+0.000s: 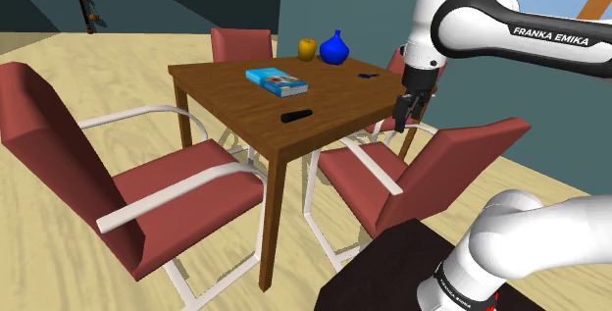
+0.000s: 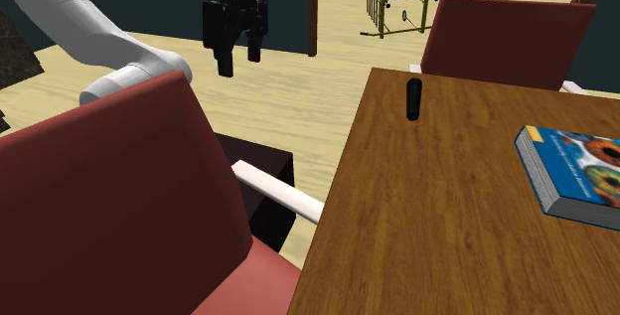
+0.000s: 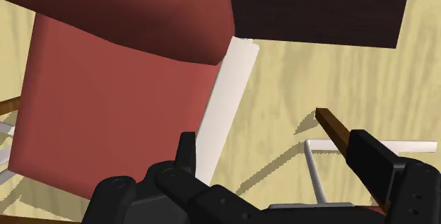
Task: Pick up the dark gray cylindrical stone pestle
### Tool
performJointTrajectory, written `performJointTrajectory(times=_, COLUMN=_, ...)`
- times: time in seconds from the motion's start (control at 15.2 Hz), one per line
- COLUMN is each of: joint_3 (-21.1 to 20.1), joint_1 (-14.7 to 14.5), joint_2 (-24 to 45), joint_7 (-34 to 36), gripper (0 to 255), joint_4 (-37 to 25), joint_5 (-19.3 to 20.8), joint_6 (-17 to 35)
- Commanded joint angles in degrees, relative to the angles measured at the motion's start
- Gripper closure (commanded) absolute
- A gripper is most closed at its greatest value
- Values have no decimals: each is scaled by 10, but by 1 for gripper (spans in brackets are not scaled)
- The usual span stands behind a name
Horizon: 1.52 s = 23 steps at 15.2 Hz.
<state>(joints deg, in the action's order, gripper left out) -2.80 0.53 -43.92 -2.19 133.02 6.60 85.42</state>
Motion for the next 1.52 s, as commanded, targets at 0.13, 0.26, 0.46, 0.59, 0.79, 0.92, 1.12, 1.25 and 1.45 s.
performJointTrajectory(times=0.13, joint_3=-33, joint_1=12, joint_2=22, joint_7=81, gripper=0, joint_4=-10, joint_5=-27, joint_6=7)
performJointTrajectory(times=0.26, joint_3=-65, joint_1=25, joint_2=48, joint_7=161, gripper=0, joint_4=-25, joint_5=-52, joint_6=16)
performJointTrajectory(times=0.46, joint_3=-110, joint_1=47, joint_2=96, joint_7=280, gripper=0, joint_4=-56, joint_5=-82, joint_6=31)
performJointTrajectory(times=0.59, joint_3=-138, joint_1=63, joint_2=132, joint_7=358, gripper=0, joint_4=-83, joint_5=-96, joint_6=42)
performJointTrajectory(times=0.79, joint_3=-175, joint_1=85, joint_2=193, joint_7=476, gripper=0, joint_4=-129, joint_5=-107, joint_6=59)
performJointTrajectory(times=0.92, joint_3=-198, joint_1=100, joint_2=236, joint_7=554, gripper=0, joint_4=-164, joint_5=-108, joint_6=68)
performJointTrajectory(times=1.12, joint_3=-226, joint_1=119, joint_2=305, joint_7=670, gripper=0, joint_4=-222, joint_5=-99, joint_6=80)
performJointTrajectory(times=1.25, joint_3=-240, joint_1=129, joint_2=352, joint_7=746, gripper=0, joint_4=-264, joint_5=-87, joint_6=85)
performJointTrajectory(times=1.45, joint_3=-252, joint_1=135, joint_2=423, joint_7=858, gripper=0, joint_4=-331, joint_5=-63, joint_6=88)
